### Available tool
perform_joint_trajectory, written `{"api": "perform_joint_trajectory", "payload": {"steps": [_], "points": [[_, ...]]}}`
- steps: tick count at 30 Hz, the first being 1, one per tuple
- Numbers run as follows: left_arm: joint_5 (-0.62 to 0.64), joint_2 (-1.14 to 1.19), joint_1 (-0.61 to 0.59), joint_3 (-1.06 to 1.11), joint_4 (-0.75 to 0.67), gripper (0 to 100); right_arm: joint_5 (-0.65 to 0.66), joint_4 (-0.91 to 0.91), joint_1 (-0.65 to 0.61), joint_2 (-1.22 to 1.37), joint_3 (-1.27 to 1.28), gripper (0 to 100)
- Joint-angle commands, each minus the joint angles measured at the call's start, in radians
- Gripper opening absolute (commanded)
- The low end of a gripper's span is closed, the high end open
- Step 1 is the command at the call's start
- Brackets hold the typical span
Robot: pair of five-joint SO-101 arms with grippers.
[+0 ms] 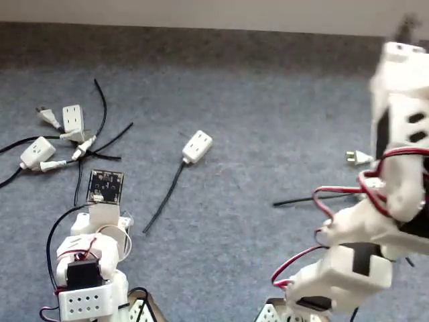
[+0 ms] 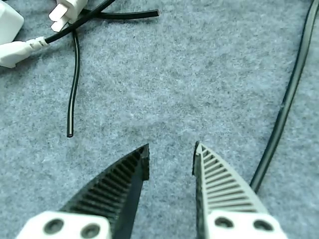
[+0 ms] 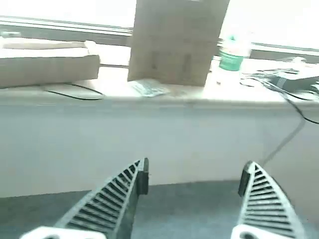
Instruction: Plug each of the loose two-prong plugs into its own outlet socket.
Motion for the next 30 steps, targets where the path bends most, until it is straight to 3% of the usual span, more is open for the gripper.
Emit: {"api": "perform_joint_trajectory", "payload": {"steps": [1, 5, 10, 18, 21, 25, 30], "points": [[0.005, -0.005, 0.013, 0.004, -0.023, 15, 0.015, 0.041, 0.248, -0.027, 0.104, 28.9], [0.005, -0.005, 0.016, 0.005, -0.023, 15, -0.005, 0.041, 0.427, -0.03, 0.248, 28.9], [0.005, -0.005, 0.016, 0.005, -0.02, 15, -0.25, 0.041, 0.564, -0.03, 0.441, 28.9], [0.006, -0.005, 0.01, -0.07, -0.008, 15, -0.265, 0.039, 0.406, -0.03, 1.032, 28.9], [0.008, -0.005, -0.012, -0.125, -0.006, 16, -0.327, 0.036, 0.352, -0.03, 1.199, 28.9], [0.005, -0.004, -0.073, -0.234, -0.046, 22, -0.384, 0.035, 0.302, -0.03, 1.342, 28.9], [-0.129, 0.001, -0.116, -0.395, -0.063, 25, -0.443, -0.004, 0.266, -0.028, 1.471, 28.9]]}}
